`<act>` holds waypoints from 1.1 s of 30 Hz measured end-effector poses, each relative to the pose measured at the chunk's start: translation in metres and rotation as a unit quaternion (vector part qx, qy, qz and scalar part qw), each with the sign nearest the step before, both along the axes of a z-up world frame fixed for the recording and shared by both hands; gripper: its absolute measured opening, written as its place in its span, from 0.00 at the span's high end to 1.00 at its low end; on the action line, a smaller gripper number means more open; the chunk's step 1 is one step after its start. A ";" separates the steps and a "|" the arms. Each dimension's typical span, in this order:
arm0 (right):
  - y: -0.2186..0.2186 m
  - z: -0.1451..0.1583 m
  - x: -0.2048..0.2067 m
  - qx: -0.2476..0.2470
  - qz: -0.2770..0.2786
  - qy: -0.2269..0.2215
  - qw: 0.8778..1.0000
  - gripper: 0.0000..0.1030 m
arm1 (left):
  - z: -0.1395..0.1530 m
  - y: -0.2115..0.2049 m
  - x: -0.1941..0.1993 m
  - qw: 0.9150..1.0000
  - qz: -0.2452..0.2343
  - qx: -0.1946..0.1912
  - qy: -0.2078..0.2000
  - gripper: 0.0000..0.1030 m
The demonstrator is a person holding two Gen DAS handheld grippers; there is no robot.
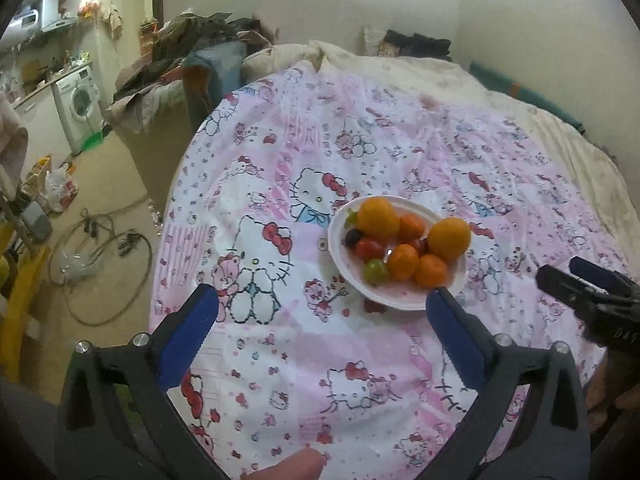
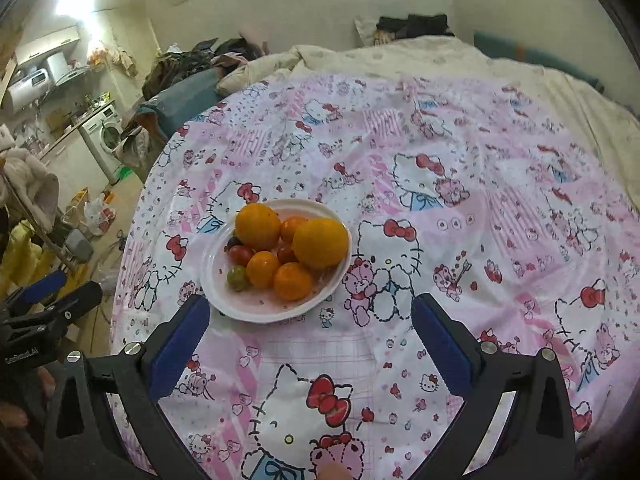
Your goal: Organize fruits
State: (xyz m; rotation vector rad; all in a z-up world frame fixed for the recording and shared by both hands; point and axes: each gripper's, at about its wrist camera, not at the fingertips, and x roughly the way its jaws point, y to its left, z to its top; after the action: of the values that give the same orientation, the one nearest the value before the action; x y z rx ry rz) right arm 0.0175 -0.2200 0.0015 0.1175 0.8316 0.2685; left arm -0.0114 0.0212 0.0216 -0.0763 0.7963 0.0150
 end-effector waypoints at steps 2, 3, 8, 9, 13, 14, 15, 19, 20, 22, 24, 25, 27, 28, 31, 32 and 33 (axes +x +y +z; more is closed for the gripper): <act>0.003 -0.001 -0.003 -0.004 0.001 -0.007 1.000 0.00 | -0.002 0.000 0.000 1.000 0.007 0.010 0.002 0.01; 0.005 -0.001 -0.004 -0.008 0.000 -0.008 1.000 0.00 | -0.003 0.000 -0.001 1.000 0.009 0.011 0.005 0.01; 0.008 -0.007 0.000 -0.017 -0.007 -0.006 1.000 0.00 | -0.009 0.002 0.001 1.000 0.011 0.007 0.015 0.01; 0.008 -0.009 0.002 -0.017 -0.008 -0.003 1.000 0.00 | -0.010 0.002 0.001 1.000 0.011 0.008 0.018 0.01; 0.010 -0.012 0.002 -0.020 -0.006 0.001 1.000 0.00 | -0.011 0.002 0.002 1.000 0.011 0.000 0.020 0.01; 0.010 -0.012 0.002 -0.019 -0.006 0.000 1.000 0.00 | -0.012 0.002 0.002 1.000 0.011 -0.001 0.021 0.01; 0.011 -0.011 0.001 -0.019 -0.007 -0.002 1.000 0.00 | -0.012 0.002 0.002 1.000 0.011 -0.002 0.020 0.01; 0.013 -0.010 0.001 -0.020 -0.005 -0.005 1.000 0.00 | -0.010 0.003 0.002 1.000 0.016 -0.007 0.015 0.01; 0.013 -0.010 0.001 -0.019 -0.005 -0.005 1.000 0.00 | -0.010 0.003 0.002 1.000 0.017 -0.007 0.013 0.01; 0.013 -0.010 0.001 -0.017 -0.004 -0.004 1.000 0.00 | -0.009 0.004 0.002 1.000 0.017 -0.009 0.013 0.01; 0.014 -0.010 0.000 -0.017 -0.004 -0.004 1.000 0.00 | -0.009 0.004 0.002 1.000 0.016 -0.009 0.013 0.01; 0.014 -0.010 0.000 -0.017 -0.004 -0.004 1.000 0.00 | -0.009 0.004 0.002 1.000 0.016 -0.009 0.013 0.01; 0.014 -0.010 0.000 -0.017 -0.003 -0.005 1.000 0.00 | -0.008 0.004 0.002 1.000 0.016 -0.009 0.012 0.01; 0.014 -0.010 0.000 -0.018 -0.003 -0.005 1.000 0.00 | -0.008 0.004 0.002 1.000 0.016 -0.010 0.011 0.01; 0.015 -0.010 0.000 -0.019 -0.003 -0.007 1.000 0.00 | -0.007 0.003 0.003 1.000 0.016 -0.009 0.010 0.01; 0.015 -0.010 0.000 -0.019 -0.002 -0.007 1.000 0.00 | -0.007 0.003 0.003 1.000 0.016 -0.010 0.010 0.01; 0.015 -0.010 0.000 -0.021 -0.003 -0.007 1.000 0.00 | -0.007 0.003 0.003 1.000 0.017 -0.010 0.010 0.01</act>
State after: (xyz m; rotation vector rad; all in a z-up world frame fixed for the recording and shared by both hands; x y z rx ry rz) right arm 0.0177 -0.2051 -0.0082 0.0790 0.8225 0.2468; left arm -0.0085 0.0241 0.0144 -0.1081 0.8155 0.0397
